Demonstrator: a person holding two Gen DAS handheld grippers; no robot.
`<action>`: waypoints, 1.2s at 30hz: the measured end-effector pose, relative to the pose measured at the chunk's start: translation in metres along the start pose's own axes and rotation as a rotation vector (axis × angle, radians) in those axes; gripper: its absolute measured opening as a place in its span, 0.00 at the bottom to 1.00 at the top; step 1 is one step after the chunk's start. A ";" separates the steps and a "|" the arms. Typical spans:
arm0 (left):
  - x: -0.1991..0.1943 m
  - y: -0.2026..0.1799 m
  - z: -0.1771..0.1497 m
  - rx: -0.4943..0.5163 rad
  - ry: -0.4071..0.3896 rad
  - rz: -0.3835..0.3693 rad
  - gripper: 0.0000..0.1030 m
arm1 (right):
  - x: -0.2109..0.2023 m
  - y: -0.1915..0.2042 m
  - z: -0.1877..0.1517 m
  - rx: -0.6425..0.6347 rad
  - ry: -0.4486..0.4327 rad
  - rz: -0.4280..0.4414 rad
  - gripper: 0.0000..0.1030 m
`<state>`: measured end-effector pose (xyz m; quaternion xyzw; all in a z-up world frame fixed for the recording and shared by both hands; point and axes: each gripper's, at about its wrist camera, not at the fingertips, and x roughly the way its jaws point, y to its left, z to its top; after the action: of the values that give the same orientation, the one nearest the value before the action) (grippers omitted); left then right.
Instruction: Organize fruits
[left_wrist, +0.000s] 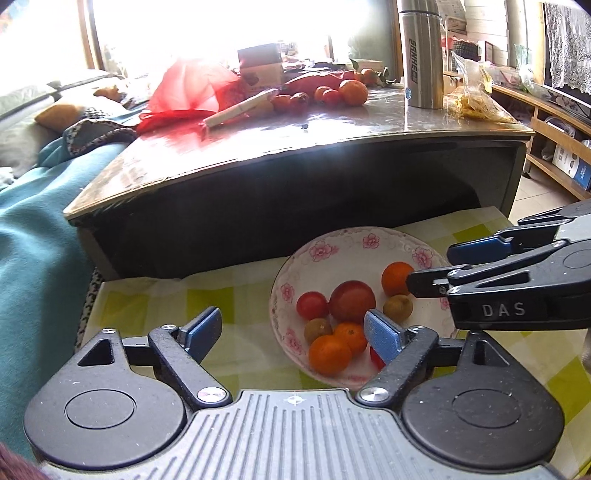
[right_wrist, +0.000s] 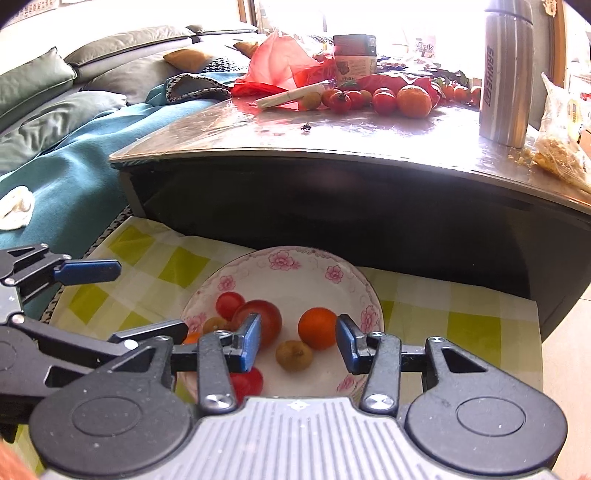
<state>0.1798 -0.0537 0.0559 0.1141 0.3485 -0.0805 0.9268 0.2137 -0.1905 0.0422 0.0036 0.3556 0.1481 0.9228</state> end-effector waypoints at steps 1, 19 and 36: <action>-0.002 0.000 -0.002 -0.001 0.001 0.006 0.89 | -0.003 0.001 -0.002 0.000 0.000 0.000 0.47; -0.035 -0.007 -0.037 -0.090 0.039 0.050 1.00 | -0.042 0.016 -0.042 0.029 0.028 -0.050 0.49; -0.059 -0.006 -0.072 -0.166 0.123 0.022 1.00 | -0.075 0.031 -0.080 0.094 0.078 -0.045 0.49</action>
<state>0.0889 -0.0359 0.0418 0.0452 0.4092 -0.0340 0.9107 0.1002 -0.1897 0.0347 0.0330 0.3978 0.1104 0.9102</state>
